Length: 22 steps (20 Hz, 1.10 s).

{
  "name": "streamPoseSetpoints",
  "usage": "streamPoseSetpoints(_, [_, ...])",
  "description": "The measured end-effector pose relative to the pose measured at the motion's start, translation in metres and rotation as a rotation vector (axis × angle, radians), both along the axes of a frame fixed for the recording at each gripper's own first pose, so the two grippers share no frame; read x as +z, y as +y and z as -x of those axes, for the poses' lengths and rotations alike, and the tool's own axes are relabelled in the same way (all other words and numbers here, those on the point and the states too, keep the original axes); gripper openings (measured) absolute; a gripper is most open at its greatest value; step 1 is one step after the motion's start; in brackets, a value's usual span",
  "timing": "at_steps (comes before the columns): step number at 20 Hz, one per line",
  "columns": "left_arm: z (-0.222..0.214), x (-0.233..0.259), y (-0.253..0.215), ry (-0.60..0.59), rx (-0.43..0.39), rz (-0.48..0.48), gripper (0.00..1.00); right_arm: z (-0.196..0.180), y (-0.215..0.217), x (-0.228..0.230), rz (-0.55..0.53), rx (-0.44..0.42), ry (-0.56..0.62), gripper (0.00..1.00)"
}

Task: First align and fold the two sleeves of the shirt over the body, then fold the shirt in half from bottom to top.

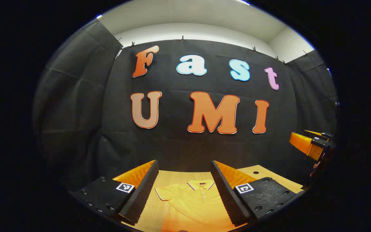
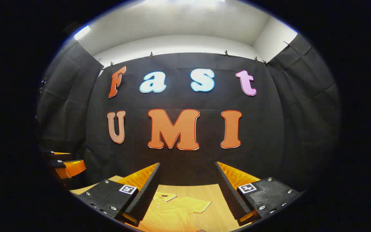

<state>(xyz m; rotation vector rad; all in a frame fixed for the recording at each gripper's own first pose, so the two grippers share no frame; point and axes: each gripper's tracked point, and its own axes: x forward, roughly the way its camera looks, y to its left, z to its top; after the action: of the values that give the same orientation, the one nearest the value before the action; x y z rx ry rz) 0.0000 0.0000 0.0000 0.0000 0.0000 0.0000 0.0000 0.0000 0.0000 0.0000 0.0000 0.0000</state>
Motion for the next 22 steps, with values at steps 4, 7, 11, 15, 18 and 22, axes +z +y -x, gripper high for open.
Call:
streamPoseSetpoints(4, [-0.016,0.004,0.005,-0.016,0.012,-0.027,0.98,-0.03,0.0,0.005,-0.02,-0.011,-0.014,0.98])
streamPoseSetpoints(7, [-0.024,0.004,0.002,0.007,-0.005,0.007,0.96,-0.047,0.007,0.005,-0.073,-0.005,0.04,1.0])
streamPoseSetpoints(11, [-0.038,0.021,0.001,-0.046,0.006,0.038,0.96,-0.065,-0.003,0.025,-0.068,-0.042,-0.024,0.98])
streamPoseSetpoints(15, [-0.04,0.024,0.0,-0.05,0.024,0.048,0.96,-0.069,-0.005,0.008,-0.041,-0.022,0.023,1.0])
streamPoseSetpoints(18, [-0.041,0.022,-0.009,-0.046,0.017,0.022,0.96,-0.071,-0.008,-0.007,-0.047,-0.002,0.046,0.98])
streamPoseSetpoints(22, [-0.039,0.023,-0.01,-0.048,0.04,0.009,0.98,-0.08,-0.028,-0.048,0.011,0.003,0.167,0.96])
